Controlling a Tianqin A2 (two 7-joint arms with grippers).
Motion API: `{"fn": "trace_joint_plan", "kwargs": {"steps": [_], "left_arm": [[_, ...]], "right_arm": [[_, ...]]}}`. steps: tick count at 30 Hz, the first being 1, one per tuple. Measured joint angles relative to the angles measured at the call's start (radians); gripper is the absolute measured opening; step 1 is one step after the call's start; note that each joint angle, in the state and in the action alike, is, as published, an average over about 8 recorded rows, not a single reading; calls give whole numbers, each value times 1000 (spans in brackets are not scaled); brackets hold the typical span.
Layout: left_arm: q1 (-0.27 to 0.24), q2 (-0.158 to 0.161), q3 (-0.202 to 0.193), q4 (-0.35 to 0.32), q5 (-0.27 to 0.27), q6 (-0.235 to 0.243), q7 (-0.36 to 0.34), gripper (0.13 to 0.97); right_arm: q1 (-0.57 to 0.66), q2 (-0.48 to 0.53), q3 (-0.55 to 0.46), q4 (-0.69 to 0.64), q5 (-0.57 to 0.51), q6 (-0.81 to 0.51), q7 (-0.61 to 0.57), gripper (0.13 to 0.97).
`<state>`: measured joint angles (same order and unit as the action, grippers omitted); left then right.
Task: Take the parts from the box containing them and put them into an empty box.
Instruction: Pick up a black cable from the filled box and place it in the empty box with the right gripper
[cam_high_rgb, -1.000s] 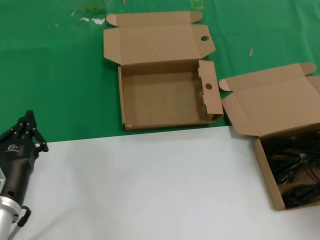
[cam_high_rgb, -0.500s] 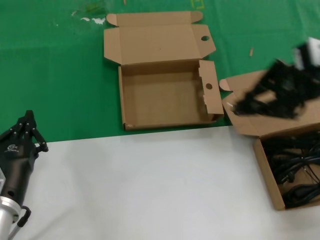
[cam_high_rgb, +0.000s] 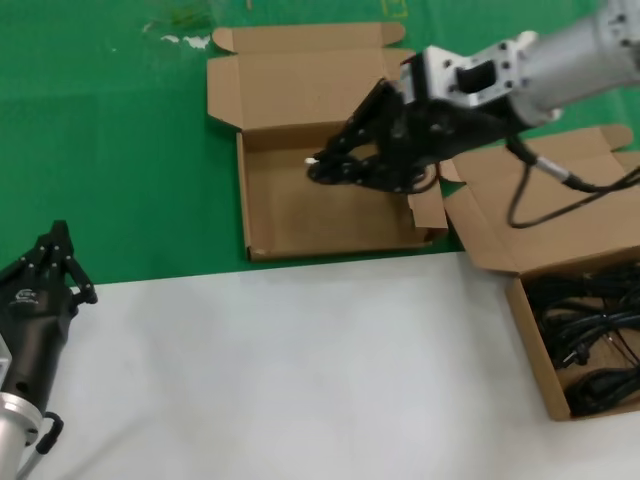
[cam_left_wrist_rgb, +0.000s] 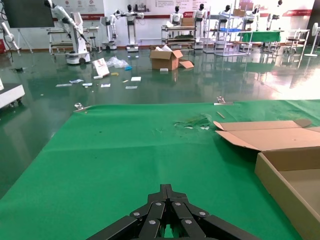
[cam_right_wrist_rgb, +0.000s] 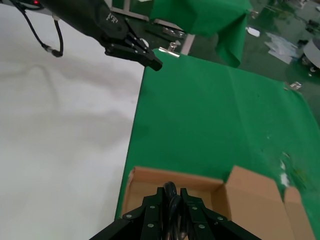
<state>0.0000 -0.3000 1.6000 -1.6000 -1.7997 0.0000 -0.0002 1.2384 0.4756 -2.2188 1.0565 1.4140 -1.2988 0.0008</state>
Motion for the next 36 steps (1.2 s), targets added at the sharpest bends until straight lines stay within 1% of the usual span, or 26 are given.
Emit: {"fn": "trace_joint_plan", "kwargs": {"steps": [8,13,17,25,29,33,36], "left_arm": [[0,0,0,0,0,0,0,140],[0,0,0,0,0,0,0,140],[0,0,0,0,0,0,0,140],[0,0,0,0,0,0,0,140],[0,0,0,0,0,0,0,140],[0,0,0,0,0,0,0,140],[0,0,0,0,0,0,0,140]], "right_arm": [[49,-156,-14,-286,-24,76,-172,195],[72,-215,-11,-435,-33,110,-257,195],[80,-242,-3,-522,-35,126,-306,195],[78,-265,38,-596,-8,135,-351,245],[82,-275,59,-625,7,138,-366,245],[85,-279,72,-644,13,141,-378,301],[75,-269,80,-624,17,140,-374,344]]}}
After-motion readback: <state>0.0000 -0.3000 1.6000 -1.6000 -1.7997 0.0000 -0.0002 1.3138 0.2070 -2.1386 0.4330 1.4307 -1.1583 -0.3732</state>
